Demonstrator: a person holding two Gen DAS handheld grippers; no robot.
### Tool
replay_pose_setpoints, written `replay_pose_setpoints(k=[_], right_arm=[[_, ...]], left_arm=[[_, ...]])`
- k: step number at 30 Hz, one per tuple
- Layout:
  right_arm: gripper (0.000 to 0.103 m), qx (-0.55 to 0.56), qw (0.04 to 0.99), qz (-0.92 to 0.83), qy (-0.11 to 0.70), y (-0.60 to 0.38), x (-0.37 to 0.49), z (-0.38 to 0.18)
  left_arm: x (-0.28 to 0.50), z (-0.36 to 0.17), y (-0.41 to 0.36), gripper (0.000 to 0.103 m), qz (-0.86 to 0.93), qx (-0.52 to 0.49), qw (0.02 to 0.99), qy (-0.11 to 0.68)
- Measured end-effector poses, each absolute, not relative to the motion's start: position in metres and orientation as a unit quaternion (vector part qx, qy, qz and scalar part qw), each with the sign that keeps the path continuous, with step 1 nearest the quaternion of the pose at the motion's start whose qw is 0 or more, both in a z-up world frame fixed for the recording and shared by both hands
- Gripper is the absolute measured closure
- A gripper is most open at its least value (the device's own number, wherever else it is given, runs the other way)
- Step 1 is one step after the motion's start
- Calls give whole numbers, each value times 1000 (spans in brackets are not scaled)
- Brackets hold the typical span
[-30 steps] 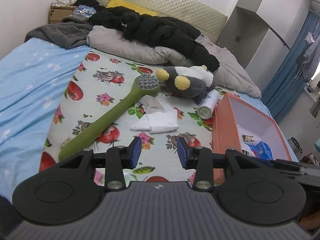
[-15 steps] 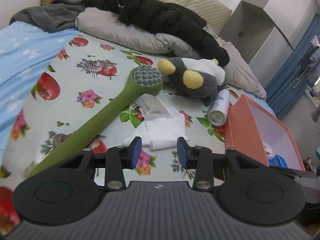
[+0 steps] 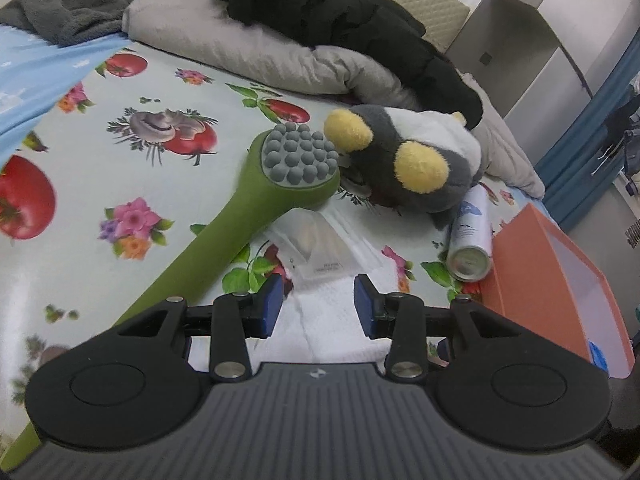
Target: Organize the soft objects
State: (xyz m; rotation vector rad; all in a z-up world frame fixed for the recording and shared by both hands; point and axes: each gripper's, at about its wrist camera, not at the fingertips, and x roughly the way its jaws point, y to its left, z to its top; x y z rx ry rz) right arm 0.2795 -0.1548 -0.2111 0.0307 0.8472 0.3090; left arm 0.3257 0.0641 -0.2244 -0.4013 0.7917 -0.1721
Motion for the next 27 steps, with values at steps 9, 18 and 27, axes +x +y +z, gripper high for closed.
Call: replay_pose_setpoints(k=[9, 18, 27], right_arm=[[45, 18, 889, 161, 428, -150, 307, -238], [82, -26, 898, 155, 411, -146, 306, -239], [92, -49, 902, 154, 400, -147, 285, -225]], left_arm=[[361, -257, 55, 59, -83, -185, 893, 402], [369, -263, 47, 90, -83, -185, 896, 396], [345, -239, 52, 99, -64, -183, 907, 374]])
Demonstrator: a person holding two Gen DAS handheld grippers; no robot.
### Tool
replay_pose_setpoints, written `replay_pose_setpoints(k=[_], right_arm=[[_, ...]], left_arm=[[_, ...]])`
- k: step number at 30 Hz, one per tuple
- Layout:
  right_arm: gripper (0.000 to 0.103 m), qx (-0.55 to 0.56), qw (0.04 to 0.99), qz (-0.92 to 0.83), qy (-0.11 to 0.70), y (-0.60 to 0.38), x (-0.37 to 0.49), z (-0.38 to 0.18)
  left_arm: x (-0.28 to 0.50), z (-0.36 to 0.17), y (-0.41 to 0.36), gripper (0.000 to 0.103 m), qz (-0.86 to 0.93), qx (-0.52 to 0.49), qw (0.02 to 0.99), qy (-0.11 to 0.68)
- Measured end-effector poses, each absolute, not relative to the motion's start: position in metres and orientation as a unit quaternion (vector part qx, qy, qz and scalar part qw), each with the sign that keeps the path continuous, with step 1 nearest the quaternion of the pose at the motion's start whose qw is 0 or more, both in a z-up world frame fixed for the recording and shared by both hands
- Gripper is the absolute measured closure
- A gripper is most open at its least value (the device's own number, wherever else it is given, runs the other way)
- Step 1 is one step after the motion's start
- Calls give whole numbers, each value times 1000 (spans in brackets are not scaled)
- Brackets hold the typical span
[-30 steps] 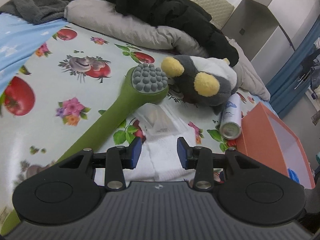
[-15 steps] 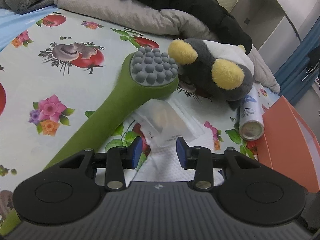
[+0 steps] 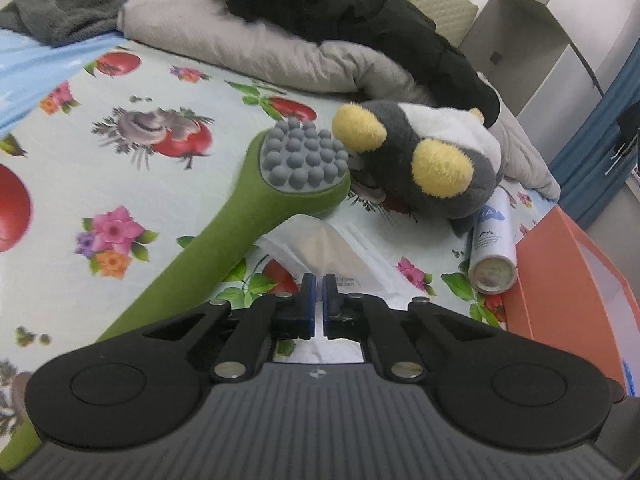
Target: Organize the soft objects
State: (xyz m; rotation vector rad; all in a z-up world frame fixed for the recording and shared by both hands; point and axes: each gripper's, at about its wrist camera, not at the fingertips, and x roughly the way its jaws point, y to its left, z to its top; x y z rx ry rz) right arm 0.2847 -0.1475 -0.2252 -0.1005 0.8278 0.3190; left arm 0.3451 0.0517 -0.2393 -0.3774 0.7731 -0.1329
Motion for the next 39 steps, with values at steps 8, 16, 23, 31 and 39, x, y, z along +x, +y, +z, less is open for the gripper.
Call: replay_pose_setpoints(k=[8, 16, 23, 31, 39], right_arm=[[92, -79, 901, 147, 401, -154, 235, -218], [92, -85, 899, 143, 406, -160, 183, -211], [92, -91, 899, 143, 405, -163, 144, -194], [91, -79, 893, 133, 423, -177, 112, -193], [90, -51, 888, 113, 443, -197, 97, -201]], left_arm=[[294, -216, 64, 100, -49, -185, 910, 367], [233, -206, 67, 100, -24, -192, 906, 376], [187, -197, 50, 100, -19, -164, 905, 391], [147, -200, 47, 100, -10, -166, 892, 419], [121, -215, 29, 99, -26, -165, 875, 455]])
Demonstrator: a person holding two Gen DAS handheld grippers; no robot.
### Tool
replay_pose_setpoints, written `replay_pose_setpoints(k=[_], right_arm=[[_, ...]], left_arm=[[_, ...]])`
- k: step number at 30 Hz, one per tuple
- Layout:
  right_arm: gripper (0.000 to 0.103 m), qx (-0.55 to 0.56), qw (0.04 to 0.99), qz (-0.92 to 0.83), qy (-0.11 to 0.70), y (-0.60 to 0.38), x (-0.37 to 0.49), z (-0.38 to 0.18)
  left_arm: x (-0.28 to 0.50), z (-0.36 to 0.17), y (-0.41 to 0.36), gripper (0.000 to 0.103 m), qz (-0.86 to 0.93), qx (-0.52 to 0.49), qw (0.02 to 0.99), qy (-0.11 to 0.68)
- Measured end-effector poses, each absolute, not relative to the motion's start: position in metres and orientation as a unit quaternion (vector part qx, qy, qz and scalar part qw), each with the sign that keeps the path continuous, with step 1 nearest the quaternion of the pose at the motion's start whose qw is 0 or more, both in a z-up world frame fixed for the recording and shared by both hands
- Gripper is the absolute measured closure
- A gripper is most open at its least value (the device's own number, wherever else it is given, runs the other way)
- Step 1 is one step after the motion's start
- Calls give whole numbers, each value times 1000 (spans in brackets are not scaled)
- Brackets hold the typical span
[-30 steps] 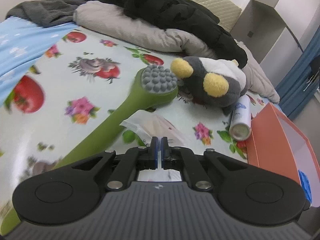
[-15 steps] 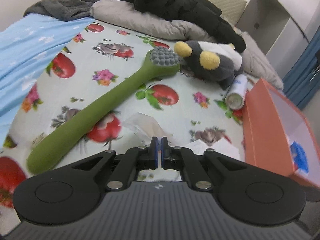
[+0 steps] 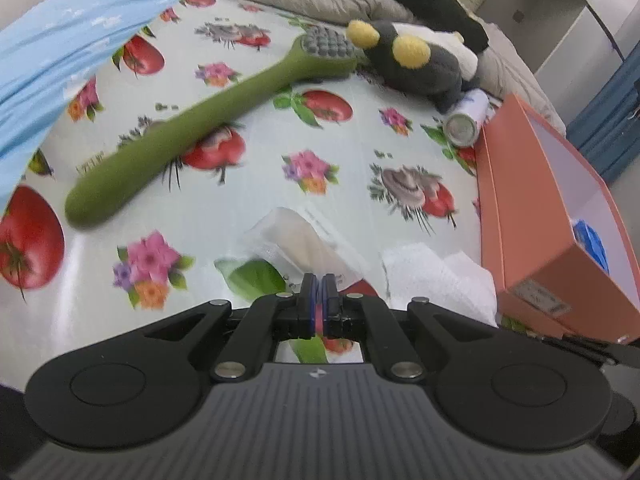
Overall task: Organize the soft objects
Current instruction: 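Open the left tool and reposition it over the clear bag while the right tool holds the towel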
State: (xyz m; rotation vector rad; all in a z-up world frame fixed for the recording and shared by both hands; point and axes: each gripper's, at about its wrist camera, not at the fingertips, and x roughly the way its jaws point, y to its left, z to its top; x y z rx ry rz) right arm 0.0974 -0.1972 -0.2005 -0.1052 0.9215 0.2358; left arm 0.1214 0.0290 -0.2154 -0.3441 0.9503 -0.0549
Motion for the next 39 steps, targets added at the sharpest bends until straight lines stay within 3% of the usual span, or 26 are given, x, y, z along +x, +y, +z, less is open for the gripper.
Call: replay_pose_setpoints(k=[5, 8, 9, 12, 14, 26, 30, 33, 37, 39], right_arm=[[83, -35, 886, 121, 447, -204, 98, -200], [64, -31, 887, 121, 444, -208, 96, -197], [62, -28, 888, 123, 442, -208, 96, -197], [54, -25, 889, 137, 436, -207, 96, -197], [40, -32, 888, 153, 432, -202, 98, -201], [36, -72, 880, 154, 444, -189, 112, -237], [36, -67, 878, 168, 444, -191, 112, -239], [43, -66, 878, 168, 443, -191, 111, -239], [77, -68, 877, 177, 442, -190, 108, -237], [86, -62, 876, 178, 444, -190, 107, -236]], left_arm=[[119, -219, 20, 96, -48, -148, 863, 481], [116, -221, 22, 72, -47, -147, 858, 489], [115, -221, 22, 60, -51, -147, 857, 492], [113, -219, 23, 54, -67, -139, 855, 495], [114, -218, 23, 47, -72, -125, 857, 495], [142, -210, 25, 26, -80, -43, 871, 482], [155, -214, 19, 21, -98, -16, 866, 490], [160, -218, 12, 21, -103, 13, 863, 494], [165, -223, 9, 21, -108, 18, 858, 503], [166, -225, 7, 21, -111, 17, 855, 507]])
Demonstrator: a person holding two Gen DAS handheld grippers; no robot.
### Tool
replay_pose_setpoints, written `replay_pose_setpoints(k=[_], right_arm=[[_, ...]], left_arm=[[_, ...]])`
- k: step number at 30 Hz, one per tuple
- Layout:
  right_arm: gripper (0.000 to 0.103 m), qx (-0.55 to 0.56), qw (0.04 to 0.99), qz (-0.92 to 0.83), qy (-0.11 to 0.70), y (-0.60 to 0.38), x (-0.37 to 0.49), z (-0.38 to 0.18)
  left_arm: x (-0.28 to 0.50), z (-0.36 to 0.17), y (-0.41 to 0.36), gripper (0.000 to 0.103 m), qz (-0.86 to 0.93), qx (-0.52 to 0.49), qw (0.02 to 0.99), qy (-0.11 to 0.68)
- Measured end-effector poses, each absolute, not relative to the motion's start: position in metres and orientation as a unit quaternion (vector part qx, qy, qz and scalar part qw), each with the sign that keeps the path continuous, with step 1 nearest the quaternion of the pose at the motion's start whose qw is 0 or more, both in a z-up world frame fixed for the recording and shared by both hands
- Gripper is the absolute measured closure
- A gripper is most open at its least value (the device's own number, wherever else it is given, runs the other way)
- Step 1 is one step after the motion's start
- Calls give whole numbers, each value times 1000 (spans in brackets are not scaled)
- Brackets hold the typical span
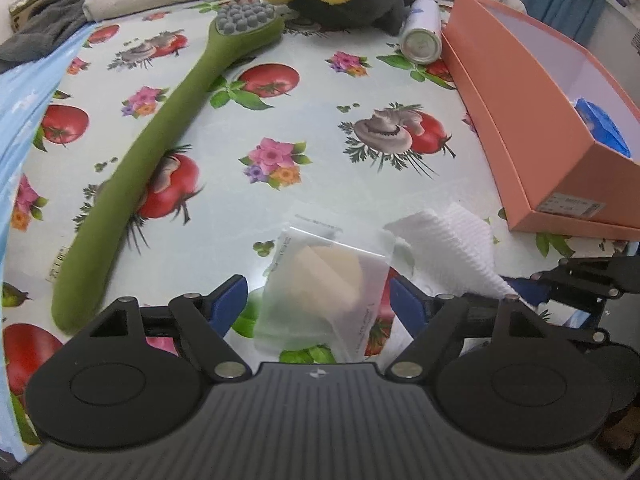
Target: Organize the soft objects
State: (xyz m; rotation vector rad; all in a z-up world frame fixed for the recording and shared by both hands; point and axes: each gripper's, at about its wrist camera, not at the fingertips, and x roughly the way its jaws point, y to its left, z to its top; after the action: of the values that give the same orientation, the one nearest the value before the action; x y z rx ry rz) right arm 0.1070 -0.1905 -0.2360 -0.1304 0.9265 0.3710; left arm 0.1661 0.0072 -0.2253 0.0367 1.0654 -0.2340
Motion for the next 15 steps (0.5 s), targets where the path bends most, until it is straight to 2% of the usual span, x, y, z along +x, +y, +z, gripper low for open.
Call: replay_pose_setpoints(k=[2, 15], right_arm=[[89, -60, 878, 173, 442, -192, 105, -234], [90, -40, 889, 121, 439, -219, 101, -225]], left_arm=[[166, -227, 4, 21, -112, 27, 854, 507], [172, -247, -13, 21, -117, 96, 848, 508]])
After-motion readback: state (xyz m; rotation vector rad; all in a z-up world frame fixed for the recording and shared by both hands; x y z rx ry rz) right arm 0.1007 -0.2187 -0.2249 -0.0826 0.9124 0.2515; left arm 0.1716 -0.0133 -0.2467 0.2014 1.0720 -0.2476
